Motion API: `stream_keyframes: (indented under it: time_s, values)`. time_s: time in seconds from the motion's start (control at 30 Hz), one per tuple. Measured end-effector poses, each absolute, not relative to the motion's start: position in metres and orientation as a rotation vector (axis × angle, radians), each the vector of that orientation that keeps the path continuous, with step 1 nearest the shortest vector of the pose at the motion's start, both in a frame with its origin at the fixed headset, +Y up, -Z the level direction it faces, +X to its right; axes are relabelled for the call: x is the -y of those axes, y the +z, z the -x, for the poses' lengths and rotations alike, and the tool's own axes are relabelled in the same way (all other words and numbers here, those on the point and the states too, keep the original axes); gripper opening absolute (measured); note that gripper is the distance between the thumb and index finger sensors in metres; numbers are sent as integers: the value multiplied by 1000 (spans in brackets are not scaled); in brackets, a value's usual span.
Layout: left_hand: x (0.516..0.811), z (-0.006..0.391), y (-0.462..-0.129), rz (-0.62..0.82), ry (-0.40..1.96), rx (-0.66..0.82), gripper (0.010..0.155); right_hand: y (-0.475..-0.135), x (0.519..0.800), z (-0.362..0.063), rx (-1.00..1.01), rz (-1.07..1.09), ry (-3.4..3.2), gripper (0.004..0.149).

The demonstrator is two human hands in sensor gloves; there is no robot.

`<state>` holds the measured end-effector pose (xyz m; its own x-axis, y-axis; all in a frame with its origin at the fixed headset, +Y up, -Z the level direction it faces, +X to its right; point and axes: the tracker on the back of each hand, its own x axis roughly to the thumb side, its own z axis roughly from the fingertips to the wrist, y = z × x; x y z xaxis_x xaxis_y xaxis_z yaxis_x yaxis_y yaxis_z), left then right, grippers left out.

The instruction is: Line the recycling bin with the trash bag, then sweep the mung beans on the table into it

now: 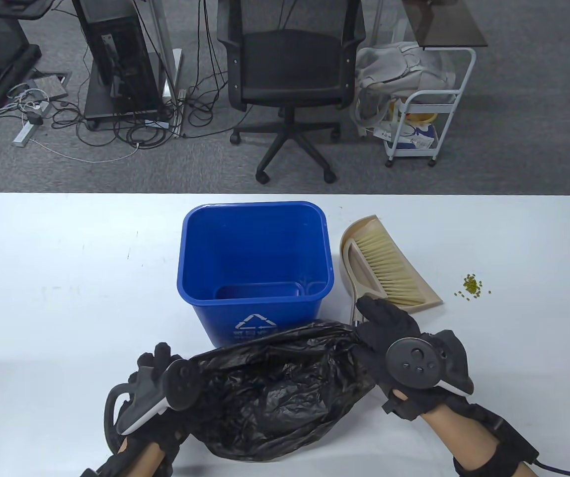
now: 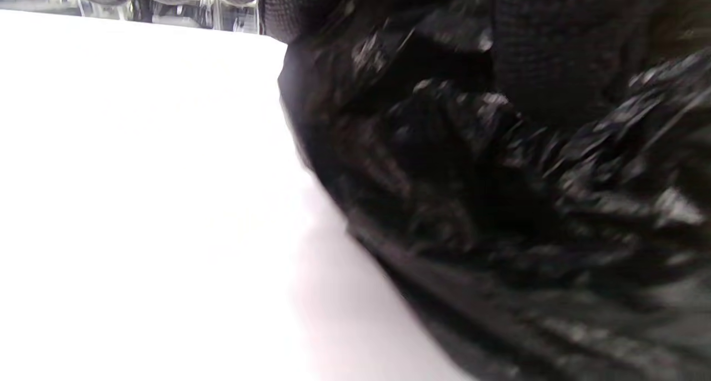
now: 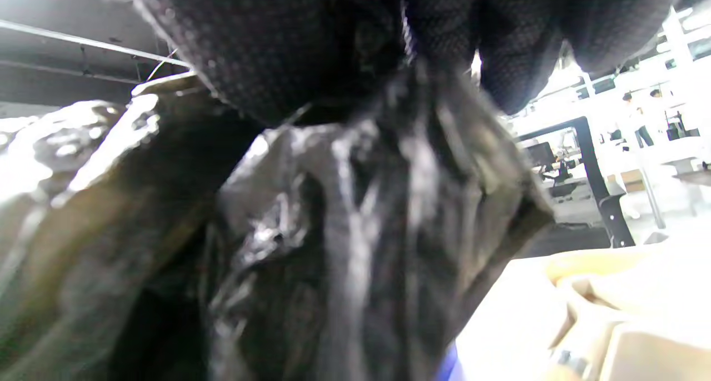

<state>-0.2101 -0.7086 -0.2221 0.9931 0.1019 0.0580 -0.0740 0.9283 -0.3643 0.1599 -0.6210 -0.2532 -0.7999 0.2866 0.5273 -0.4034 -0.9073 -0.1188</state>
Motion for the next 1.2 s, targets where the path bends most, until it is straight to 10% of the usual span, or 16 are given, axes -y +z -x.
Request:
stream_keyframes:
  time_s: [0.33, 0.97, 1.2]
  values:
    - [719, 196, -237, 341, 161, 117, 40, -255, 623, -177, 274, -691, 2716, 41]
    - [672, 202, -220, 32, 262, 130, 37, -262, 621, -247, 70, -367, 2428, 61]
    - [672, 201, -221, 15, 287, 130, 37, -247, 626, -239, -43, -409, 2505, 91]
